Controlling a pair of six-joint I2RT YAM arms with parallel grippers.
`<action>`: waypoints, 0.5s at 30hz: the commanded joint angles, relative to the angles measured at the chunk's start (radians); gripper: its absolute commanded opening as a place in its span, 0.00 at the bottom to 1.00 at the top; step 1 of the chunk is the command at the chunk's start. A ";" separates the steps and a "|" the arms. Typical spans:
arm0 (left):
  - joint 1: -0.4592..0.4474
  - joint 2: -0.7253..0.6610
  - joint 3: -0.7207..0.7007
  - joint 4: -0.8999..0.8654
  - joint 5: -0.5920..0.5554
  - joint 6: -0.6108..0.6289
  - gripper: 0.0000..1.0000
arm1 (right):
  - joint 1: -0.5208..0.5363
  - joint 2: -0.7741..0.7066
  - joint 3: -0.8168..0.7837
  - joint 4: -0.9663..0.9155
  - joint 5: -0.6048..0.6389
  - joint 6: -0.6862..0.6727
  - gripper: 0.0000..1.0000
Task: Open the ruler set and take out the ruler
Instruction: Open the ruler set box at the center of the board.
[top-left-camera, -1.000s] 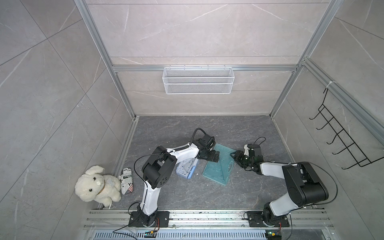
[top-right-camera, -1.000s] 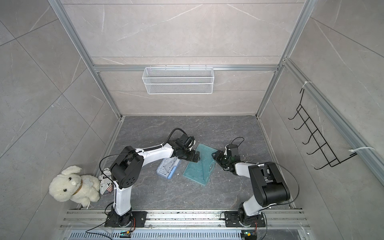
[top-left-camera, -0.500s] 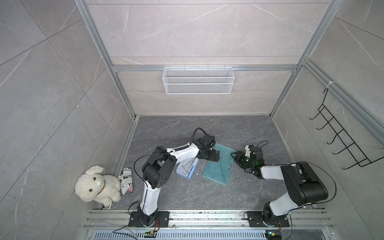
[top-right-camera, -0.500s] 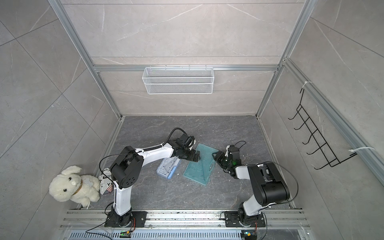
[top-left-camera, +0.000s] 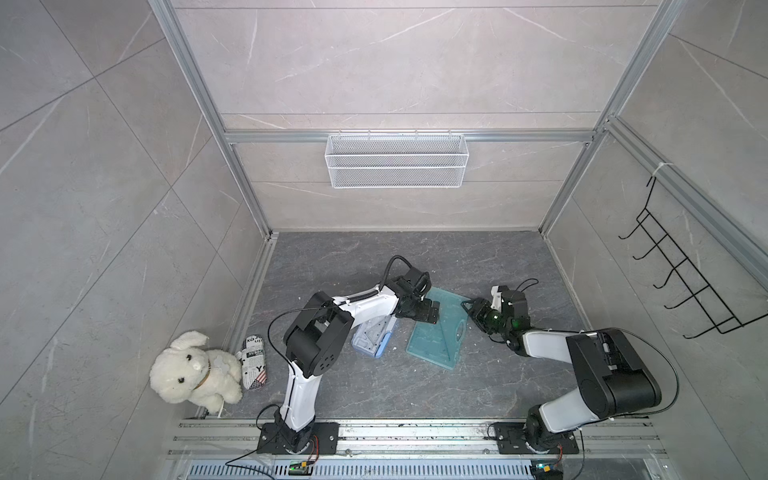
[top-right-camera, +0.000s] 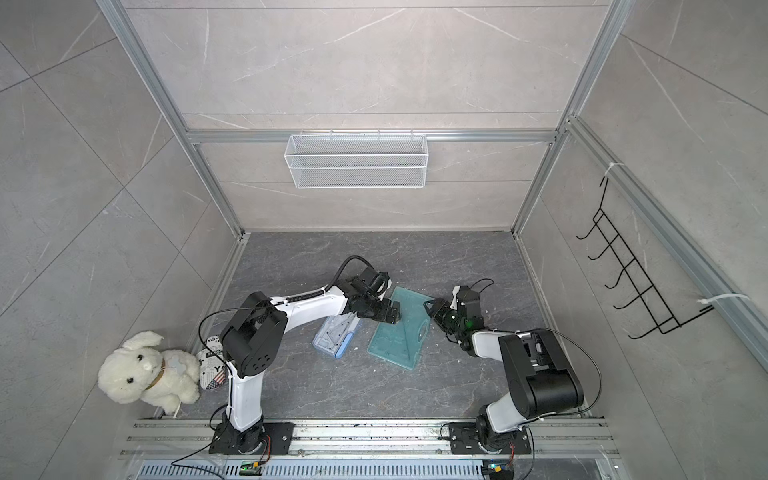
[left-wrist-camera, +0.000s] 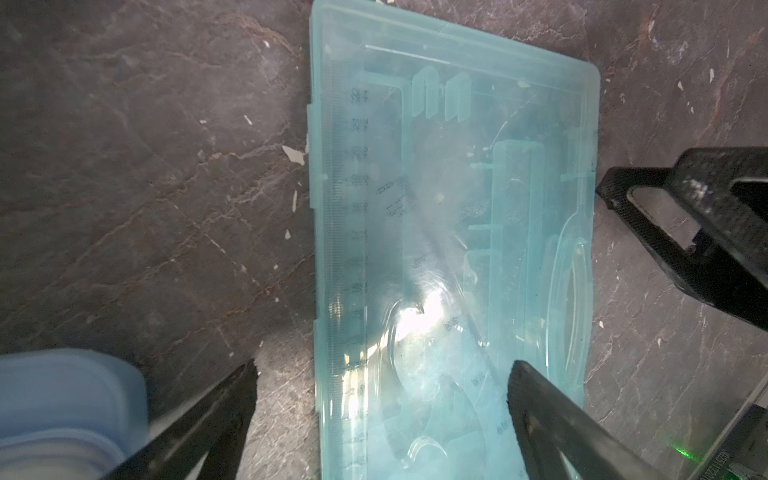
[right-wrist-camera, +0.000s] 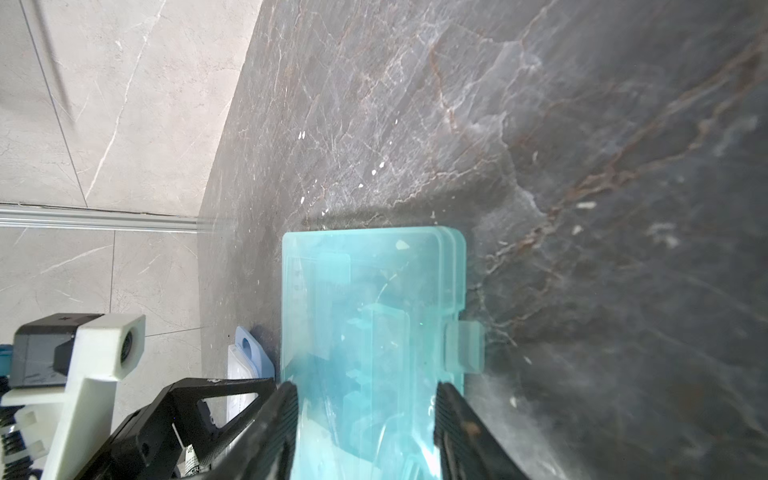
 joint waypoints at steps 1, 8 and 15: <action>-0.001 -0.002 0.013 -0.011 0.020 -0.005 0.96 | -0.003 -0.009 0.023 -0.023 -0.010 -0.023 0.55; 0.000 -0.001 0.011 -0.002 0.023 -0.018 0.96 | 0.015 -0.134 0.029 -0.256 -0.056 -0.068 0.55; 0.001 -0.017 -0.032 0.041 0.032 -0.043 0.96 | 0.100 -0.430 0.004 -0.696 0.013 -0.167 0.55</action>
